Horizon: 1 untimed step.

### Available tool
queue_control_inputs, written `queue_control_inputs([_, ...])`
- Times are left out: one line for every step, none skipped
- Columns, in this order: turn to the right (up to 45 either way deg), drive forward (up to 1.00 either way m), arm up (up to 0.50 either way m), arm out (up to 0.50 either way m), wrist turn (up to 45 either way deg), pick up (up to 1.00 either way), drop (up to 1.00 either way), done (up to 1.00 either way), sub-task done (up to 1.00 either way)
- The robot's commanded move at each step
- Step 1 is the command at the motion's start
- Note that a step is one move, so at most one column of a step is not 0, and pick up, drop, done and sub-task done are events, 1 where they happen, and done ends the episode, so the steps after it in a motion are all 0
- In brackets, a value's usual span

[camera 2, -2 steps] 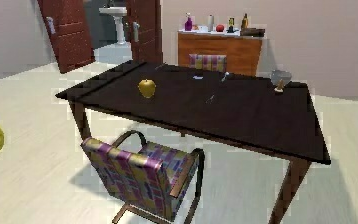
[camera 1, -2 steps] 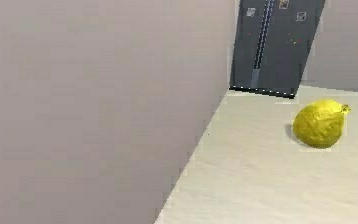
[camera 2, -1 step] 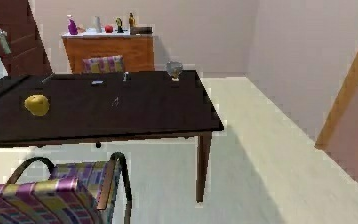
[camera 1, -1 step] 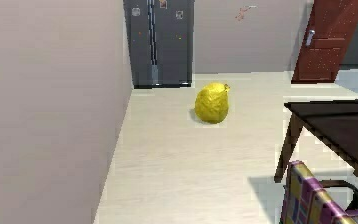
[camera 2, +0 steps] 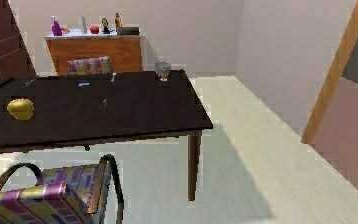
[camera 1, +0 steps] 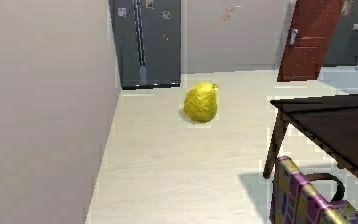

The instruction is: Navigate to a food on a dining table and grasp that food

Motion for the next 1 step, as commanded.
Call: queue_control_inputs([0.0,0.85,0.00,0.00,0.0,0.00,0.00,0.00,0.00])
